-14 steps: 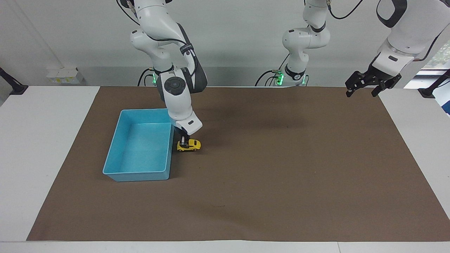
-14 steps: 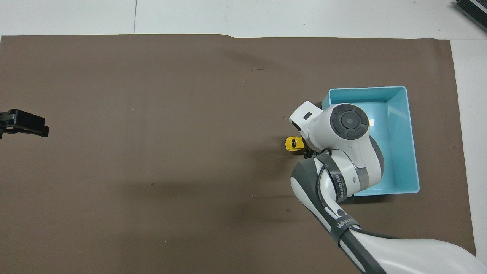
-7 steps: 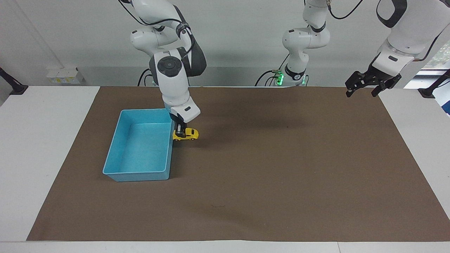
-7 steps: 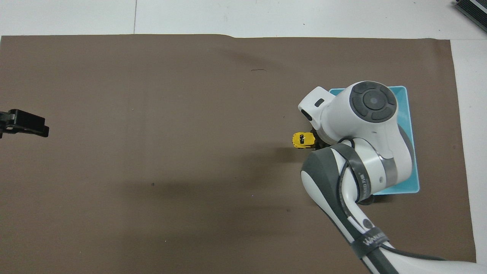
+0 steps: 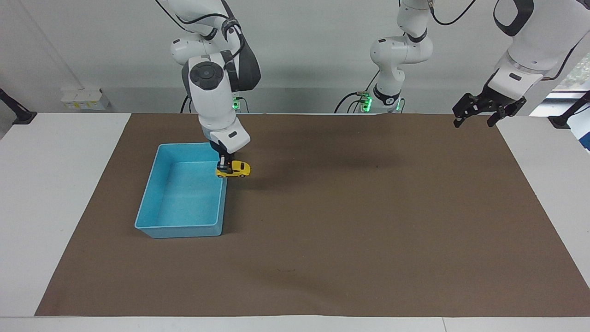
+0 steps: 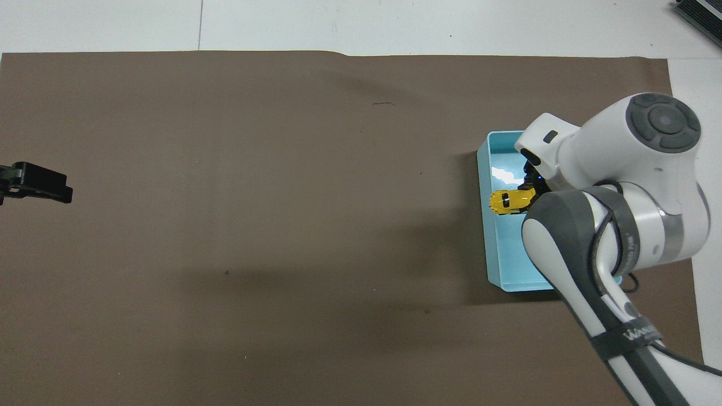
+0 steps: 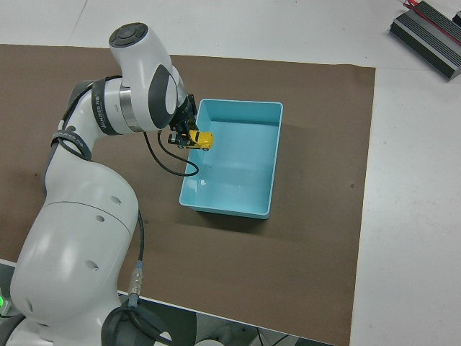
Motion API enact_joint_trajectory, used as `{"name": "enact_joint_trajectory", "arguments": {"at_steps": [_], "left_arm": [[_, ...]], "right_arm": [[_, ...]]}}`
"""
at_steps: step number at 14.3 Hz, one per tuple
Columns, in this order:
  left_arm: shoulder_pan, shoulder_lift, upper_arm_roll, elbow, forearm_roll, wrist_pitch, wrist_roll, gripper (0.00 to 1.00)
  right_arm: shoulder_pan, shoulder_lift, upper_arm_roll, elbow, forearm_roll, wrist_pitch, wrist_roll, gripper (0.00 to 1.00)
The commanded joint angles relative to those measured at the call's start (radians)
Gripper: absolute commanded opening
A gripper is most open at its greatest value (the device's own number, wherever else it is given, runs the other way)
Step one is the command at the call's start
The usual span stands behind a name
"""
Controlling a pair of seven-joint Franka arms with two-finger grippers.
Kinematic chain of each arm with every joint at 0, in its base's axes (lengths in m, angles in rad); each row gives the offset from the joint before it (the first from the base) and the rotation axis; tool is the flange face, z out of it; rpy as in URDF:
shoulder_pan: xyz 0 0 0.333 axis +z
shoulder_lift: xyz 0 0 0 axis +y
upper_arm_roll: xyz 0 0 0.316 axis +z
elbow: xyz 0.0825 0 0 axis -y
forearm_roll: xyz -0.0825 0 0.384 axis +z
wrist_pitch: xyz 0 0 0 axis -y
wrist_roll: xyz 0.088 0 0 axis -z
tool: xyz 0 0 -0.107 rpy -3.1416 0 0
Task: Wind up and store yellow beetle car
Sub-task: 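Lift the car into the blue bin with the right gripper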
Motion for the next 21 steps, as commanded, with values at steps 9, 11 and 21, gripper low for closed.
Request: {"name": "enact_joint_trajectory", "arguments": {"at_steps": [9,11,21], "left_arm": [[0.018,-0.007,-0.01,0.008,-0.014,-0.02,-0.001,1.0],[0.018,-0.007,-0.01,0.008,-0.014,-0.02,-0.001,1.0],[0.018,-0.007,-0.008,0.008,-0.014,-0.02,-0.001,1.0]], "right_arm": [[-0.138,-0.036,0.008,-0.246,-0.025,0.225,-0.168,0.0],[-0.136,-0.025,0.009,-0.267,-0.025,0.263,-0.166,0.0],[-0.133,0.009,0.009,-0.292,-0.024,0.308,-0.085,1.0]]}}
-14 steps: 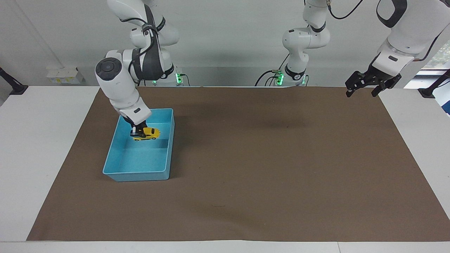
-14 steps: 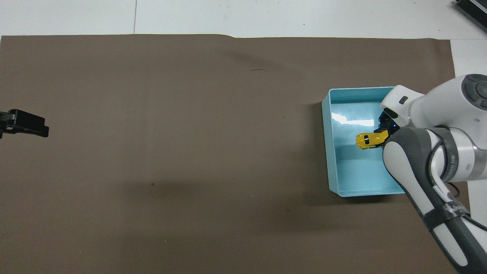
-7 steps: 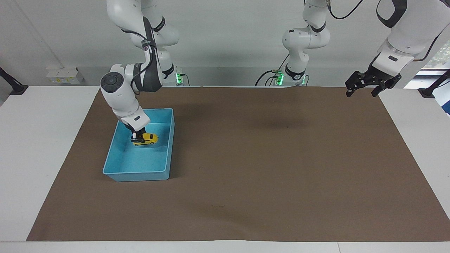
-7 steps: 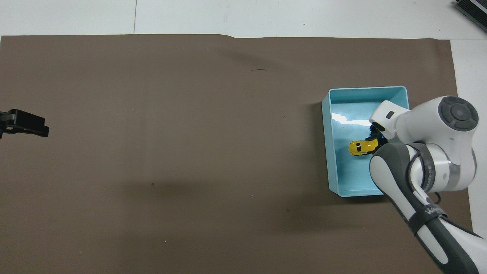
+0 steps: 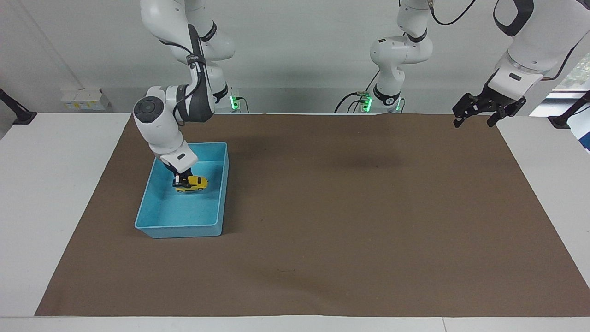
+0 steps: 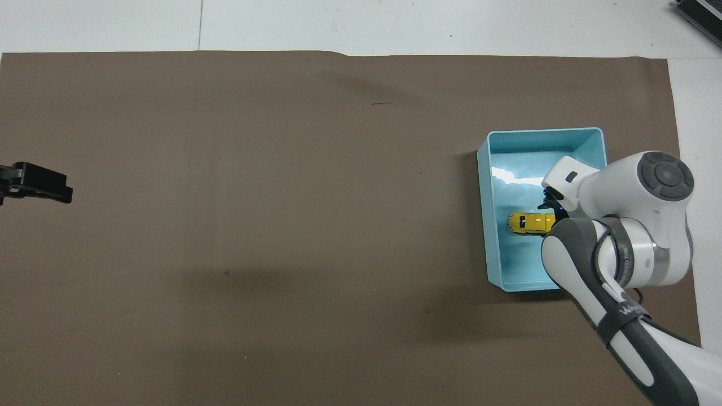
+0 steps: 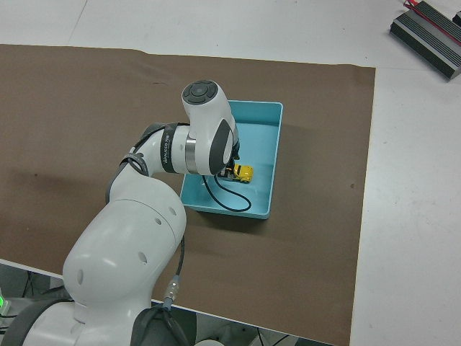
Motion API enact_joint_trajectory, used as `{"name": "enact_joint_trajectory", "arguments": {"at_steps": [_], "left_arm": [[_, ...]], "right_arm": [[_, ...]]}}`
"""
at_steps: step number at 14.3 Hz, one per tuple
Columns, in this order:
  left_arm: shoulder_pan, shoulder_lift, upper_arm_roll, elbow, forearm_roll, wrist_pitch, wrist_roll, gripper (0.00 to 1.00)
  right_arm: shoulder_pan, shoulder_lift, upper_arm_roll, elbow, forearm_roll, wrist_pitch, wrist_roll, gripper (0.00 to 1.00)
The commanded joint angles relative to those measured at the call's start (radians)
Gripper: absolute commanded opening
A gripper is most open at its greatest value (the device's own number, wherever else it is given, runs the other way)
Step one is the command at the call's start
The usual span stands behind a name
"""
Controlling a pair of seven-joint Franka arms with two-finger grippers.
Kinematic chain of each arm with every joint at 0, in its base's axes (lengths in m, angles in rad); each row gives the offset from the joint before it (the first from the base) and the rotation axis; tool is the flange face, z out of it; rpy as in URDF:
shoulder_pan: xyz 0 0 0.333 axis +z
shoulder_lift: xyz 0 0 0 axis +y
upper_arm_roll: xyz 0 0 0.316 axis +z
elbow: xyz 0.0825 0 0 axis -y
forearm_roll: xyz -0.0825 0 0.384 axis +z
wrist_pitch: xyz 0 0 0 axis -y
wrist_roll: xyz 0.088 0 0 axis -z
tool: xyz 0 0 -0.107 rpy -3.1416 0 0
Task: Wind up and store yellow beetle car
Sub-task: 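Lift the car into the blue bin with the right gripper, then open the right gripper and withdraw it from the bin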
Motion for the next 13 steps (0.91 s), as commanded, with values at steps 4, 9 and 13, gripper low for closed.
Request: {"name": "enact_joint_trajectory", "arguments": {"at_steps": [4,9,13], "left_arm": [[0.018,-0.007,-0.01,0.008,-0.014,-0.02,-0.001,1.0],[0.018,-0.007,-0.01,0.008,-0.014,-0.02,-0.001,1.0],[0.018,-0.007,-0.01,0.008,-0.014,-0.02,-0.001,1.0]], "right_arm": [[0.003,-0.002,0.011,0.131,0.002,-0.124,0.108,1.0],[0.002,-0.012,0.022,0.373,0.008,-0.369,0.373,1.0],[0.003,-0.065,0.024,0.467,0.021,-0.418,0.667,1.0]]}}
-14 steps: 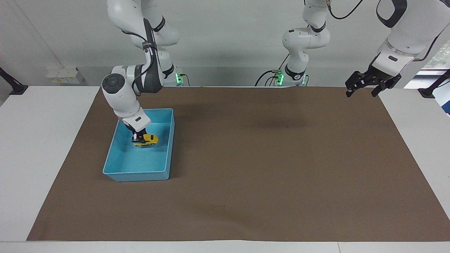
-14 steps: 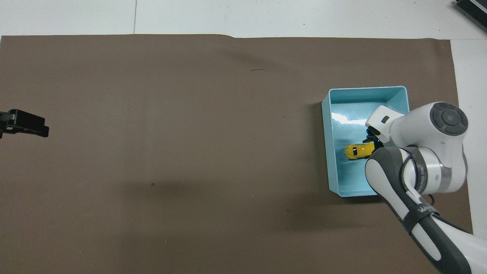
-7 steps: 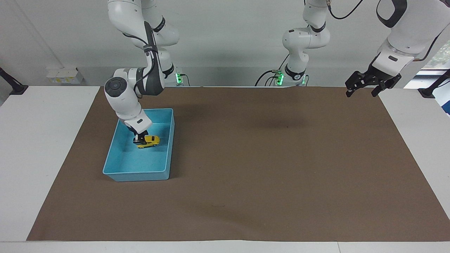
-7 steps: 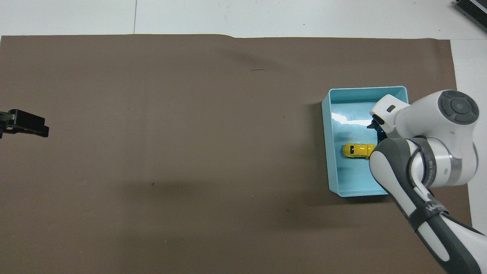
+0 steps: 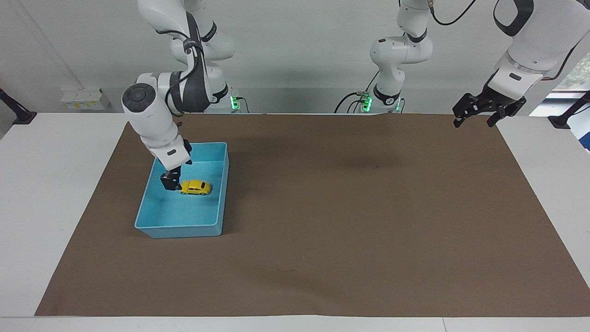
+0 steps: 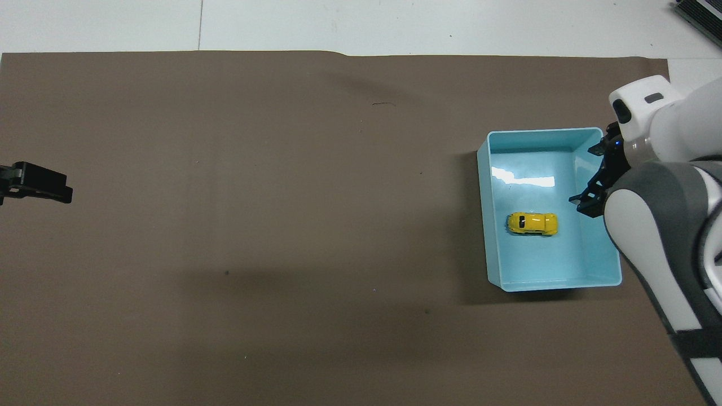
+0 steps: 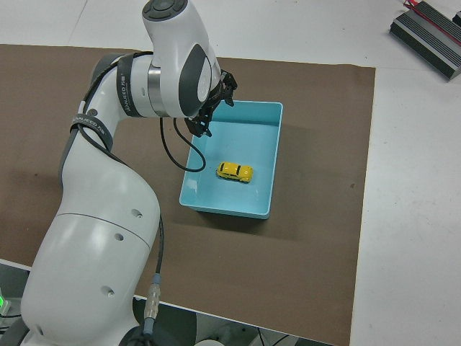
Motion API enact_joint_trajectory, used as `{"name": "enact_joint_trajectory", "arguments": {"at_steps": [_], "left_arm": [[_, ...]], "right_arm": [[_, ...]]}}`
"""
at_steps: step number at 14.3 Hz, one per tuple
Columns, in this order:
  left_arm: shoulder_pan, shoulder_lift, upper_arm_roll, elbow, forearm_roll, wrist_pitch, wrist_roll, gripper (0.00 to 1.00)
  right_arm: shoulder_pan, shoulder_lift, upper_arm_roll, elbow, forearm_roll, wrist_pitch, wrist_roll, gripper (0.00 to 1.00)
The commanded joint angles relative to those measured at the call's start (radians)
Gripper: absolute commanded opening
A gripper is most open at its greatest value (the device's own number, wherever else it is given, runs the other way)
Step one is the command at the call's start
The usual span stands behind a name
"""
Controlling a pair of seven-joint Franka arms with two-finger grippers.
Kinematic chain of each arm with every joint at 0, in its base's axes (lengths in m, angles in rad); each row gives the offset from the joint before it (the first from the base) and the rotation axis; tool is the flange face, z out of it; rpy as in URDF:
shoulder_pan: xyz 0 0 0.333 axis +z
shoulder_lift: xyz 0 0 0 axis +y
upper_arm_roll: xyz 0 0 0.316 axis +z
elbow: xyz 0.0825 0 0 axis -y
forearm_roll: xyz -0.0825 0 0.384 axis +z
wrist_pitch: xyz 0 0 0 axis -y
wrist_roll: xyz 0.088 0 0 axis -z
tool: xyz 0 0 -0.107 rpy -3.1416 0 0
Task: Wind up and store yellow beetle car
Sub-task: 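Open the right gripper and withdraw it from the bin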
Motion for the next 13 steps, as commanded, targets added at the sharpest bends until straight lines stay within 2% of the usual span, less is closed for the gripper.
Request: {"name": "enact_joint_trajectory", "arguments": {"at_steps": [1,8,13], "left_arm": [[0.018,-0.007,-0.01,0.008,-0.014,-0.02,-0.001,1.0],[0.018,-0.007,-0.01,0.008,-0.014,-0.02,-0.001,1.0],[0.018,-0.007,-0.01,0.008,-0.014,-0.02,-0.001,1.0]], "right_arm": [[-0.002,-0.016,0.004,0.085,0.016,-0.075,0.2,1.0],[-0.033,-0.017,-0.015,0.251,0.098,-0.271,0.686,1.0],[-0.037,-0.032,-0.01,0.291,0.107,-0.31,0.968,1.0]]}}
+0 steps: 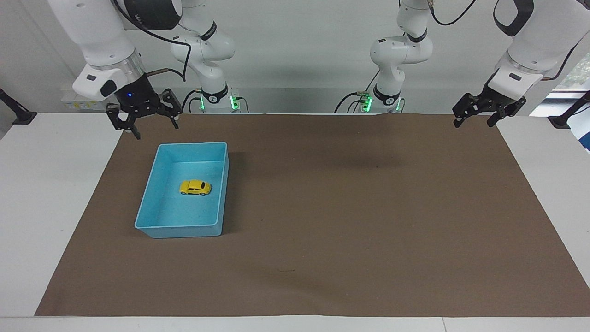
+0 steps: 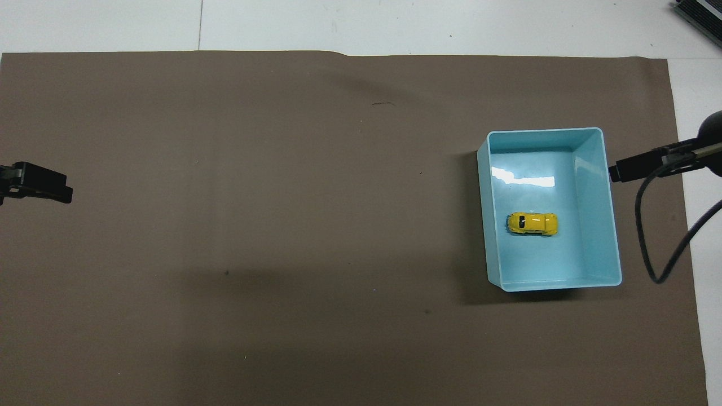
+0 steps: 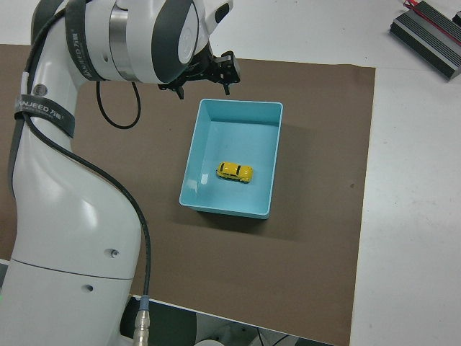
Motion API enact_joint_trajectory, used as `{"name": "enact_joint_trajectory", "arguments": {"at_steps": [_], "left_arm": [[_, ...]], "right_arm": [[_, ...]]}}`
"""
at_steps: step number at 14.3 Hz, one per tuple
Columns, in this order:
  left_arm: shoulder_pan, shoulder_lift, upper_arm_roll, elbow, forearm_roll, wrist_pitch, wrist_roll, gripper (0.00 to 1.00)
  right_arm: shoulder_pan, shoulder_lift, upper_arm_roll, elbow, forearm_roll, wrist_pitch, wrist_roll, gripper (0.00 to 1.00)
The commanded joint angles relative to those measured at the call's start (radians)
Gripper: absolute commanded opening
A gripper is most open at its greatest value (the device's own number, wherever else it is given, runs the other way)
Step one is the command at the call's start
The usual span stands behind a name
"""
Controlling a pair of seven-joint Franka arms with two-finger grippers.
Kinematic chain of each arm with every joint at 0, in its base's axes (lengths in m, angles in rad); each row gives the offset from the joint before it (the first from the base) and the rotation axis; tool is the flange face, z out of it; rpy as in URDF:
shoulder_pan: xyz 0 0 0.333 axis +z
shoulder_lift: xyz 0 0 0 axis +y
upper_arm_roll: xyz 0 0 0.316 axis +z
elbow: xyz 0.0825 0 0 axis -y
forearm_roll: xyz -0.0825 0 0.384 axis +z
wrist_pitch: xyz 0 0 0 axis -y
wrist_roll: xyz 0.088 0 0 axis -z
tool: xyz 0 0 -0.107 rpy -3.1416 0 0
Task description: Wind up and store yellow beetle car
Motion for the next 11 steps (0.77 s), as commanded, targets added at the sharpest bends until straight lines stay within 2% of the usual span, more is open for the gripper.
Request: {"name": "enact_joint_trajectory", "arguments": {"at_steps": [1,3,11], "left_arm": [[0.018,-0.007,-0.01,0.008,-0.014,-0.02,-0.001,1.0],[0.018,-0.007,-0.01,0.008,-0.014,-0.02,-0.001,1.0],[0.018,-0.007,-0.008,0.008,-0.014,-0.02,-0.001,1.0]], "right_arm": [[-0.016,-0.012,0.008,0.02,0.026,-0.025,0.118,1.0],[-0.015,-0.047,0.01,0.019,0.024,-0.018,0.142,1.0],[-0.016,-0.066,0.0,0.011,-0.034,-0.021,0.15,1.0]]}}
